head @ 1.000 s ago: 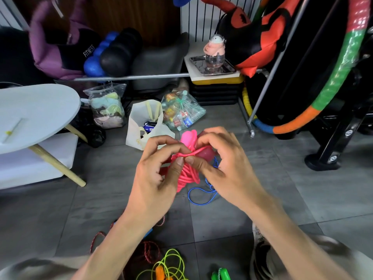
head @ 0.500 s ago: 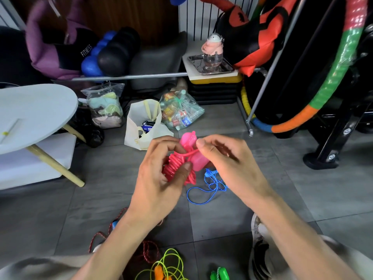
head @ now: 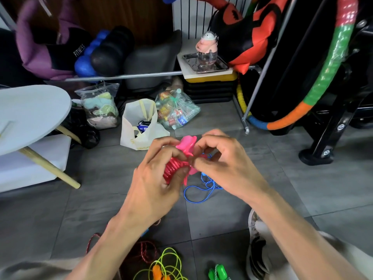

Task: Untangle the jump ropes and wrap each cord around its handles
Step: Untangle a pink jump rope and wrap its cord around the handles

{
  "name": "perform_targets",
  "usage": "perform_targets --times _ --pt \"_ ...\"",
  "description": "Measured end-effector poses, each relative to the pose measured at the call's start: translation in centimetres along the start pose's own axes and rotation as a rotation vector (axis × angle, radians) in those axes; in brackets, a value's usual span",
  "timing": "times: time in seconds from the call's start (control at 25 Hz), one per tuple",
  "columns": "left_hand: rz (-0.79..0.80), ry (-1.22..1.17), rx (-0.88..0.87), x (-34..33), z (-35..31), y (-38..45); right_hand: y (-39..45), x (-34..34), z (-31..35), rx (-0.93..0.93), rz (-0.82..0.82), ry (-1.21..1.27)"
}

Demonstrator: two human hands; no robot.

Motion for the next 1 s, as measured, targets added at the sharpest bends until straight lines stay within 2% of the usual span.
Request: perform_targets --times 0.16,0.4,0.6,0.76,0.84,1.0 --pt "0.06 -0.102 -0.004 -0.6 -0.2 0.1 -0.9 0.4 2.0 0.16 -0.138 -0.317" --pt "0.255 -0.245 0.024 -1.7 0.3 0.1 -1.3 1.4 1.6 0.126 -0.251 -0.283" --pt "0.33 -0.278 0.018 -1.5 -0.3 0.6 -1.1 2.3 0.5 0.067 -0.256 -0.11" --pt "0.356 -0.301 -0.006 -1.1 -0.7 1.2 -0.8 3.1 -0.7 -0.037 -0.291 0.179" --pt "0.295 -0.275 -0.003 -0.9 -0.4 1.3 -0.2 2.8 -1.8 -0.145 -0.263 0.31" --pt "0.151 -0.212 0.098 -0.6 0.8 0.4 0.3 -0.7 -3.7 -0.35 -0.101 0.523"
Point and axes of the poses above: each hand's wrist, its own y-axis towards the middle knuckle, its own x-axis out of the back of the hand, z = x × y, the point moved 8 cm from there along y, towards the middle knuckle, and after that the axes turned 5 degrees about z, right-handed, at the moved point
